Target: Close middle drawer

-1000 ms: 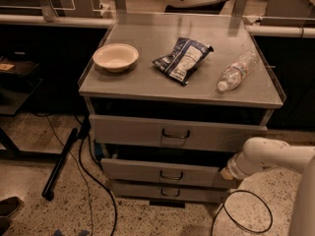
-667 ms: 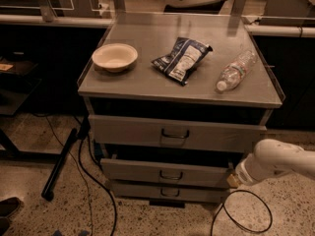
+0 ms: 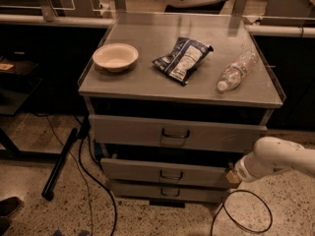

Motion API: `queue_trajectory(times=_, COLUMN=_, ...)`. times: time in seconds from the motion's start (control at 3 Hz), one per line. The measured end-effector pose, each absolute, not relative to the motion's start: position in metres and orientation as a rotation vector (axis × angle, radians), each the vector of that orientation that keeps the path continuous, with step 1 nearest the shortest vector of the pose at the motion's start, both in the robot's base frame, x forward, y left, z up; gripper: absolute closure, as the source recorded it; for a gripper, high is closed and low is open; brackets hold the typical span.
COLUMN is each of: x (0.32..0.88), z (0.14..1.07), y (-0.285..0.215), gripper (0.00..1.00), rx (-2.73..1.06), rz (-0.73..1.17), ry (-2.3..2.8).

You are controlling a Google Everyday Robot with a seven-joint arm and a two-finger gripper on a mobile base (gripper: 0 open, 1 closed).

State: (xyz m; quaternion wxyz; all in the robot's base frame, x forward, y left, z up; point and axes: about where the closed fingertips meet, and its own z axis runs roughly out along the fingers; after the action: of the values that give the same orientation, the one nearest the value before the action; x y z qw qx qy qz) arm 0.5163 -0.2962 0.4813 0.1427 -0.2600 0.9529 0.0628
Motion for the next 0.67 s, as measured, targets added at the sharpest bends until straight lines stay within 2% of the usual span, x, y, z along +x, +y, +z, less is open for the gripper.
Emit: queue_trajectory(times=0.67, x=0.531, z=0.430, y=-0.312, gripper=1.00, rx=-0.648, rz=0.152, ry=2.780)
